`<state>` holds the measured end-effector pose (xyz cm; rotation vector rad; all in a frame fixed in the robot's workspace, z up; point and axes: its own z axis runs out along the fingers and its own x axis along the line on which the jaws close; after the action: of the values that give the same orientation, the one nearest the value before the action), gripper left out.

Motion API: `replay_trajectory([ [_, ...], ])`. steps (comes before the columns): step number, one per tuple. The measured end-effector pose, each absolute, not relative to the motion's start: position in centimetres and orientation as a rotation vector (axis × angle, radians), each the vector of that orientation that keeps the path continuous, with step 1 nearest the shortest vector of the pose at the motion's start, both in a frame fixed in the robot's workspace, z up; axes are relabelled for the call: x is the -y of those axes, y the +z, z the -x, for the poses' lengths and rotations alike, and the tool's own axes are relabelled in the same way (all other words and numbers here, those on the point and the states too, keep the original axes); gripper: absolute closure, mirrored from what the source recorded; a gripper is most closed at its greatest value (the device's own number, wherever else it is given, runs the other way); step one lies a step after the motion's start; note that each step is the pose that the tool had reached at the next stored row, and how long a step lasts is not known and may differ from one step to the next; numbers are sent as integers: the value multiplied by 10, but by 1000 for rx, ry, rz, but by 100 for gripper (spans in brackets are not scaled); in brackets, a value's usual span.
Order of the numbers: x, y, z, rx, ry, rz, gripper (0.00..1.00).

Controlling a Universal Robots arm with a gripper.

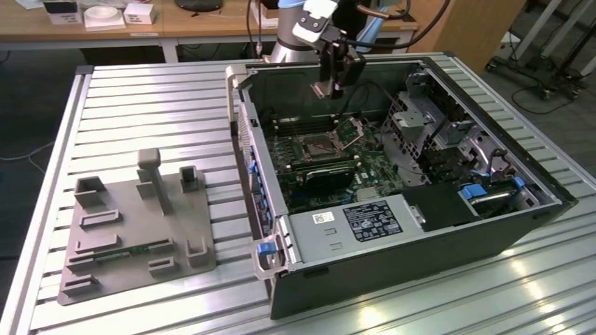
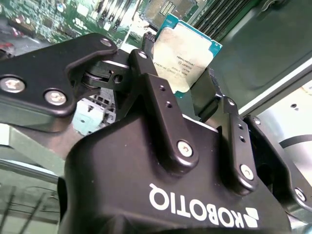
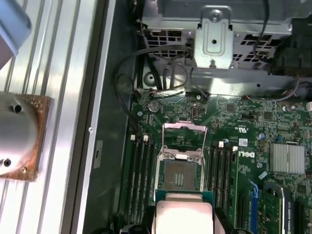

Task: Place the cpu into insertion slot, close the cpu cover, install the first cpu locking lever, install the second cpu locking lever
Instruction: 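Place the cpu into insertion slot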

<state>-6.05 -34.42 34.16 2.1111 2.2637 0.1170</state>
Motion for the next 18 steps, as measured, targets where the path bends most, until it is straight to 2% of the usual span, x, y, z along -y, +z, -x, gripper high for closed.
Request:
replay_trajectory([
  [13, 344, 340, 58, -2256, 117, -2119, 46],
  [18, 344, 329, 53, -2208, 115, -2167, 46],
])
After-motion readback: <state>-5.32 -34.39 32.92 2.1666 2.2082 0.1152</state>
